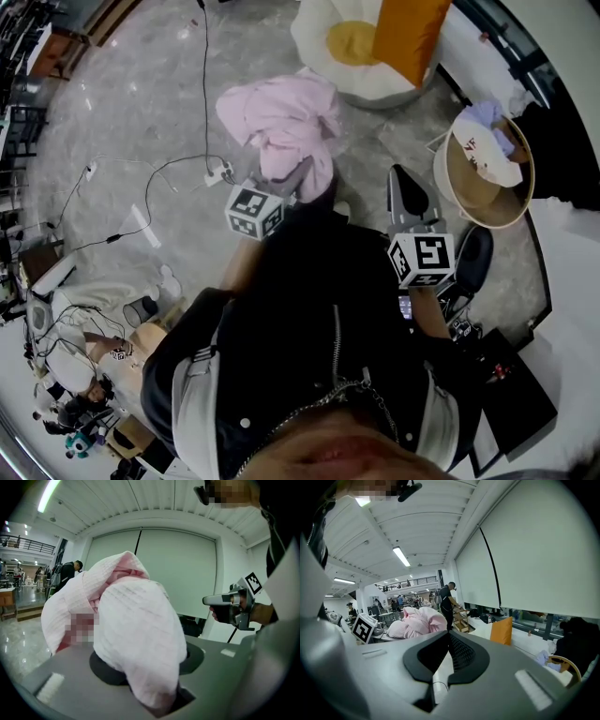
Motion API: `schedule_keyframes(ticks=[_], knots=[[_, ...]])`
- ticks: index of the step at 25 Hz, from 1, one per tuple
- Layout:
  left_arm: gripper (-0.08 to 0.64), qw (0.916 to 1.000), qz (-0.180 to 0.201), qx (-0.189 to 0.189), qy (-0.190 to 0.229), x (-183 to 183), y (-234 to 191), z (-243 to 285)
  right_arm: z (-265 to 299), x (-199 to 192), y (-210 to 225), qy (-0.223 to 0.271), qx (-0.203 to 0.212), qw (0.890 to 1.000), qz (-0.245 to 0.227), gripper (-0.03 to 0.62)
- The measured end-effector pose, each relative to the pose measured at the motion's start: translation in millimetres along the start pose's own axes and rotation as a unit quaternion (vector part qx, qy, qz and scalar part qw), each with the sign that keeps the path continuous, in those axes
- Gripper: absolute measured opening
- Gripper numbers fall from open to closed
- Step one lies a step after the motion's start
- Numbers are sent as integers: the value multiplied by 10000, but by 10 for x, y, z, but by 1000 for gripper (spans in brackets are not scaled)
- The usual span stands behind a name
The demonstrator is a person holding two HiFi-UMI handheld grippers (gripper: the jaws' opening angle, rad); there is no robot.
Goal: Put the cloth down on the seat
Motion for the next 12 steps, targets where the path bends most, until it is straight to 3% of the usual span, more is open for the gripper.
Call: schedule_keyframes(ticks=[12], knots=[[216,9997,-18,-237,-9,129,-420,375,517,174,29,-185,-19,9998,-105,-2]])
Point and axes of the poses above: the fingertips, and each gripper's own axes: z forward along the fingers, y to its right, x out of its top, the point moved 10 cm from there along -z, backward along the fingers, and after that the axes turned 7 degrees about -x, right-handed, at the moved point
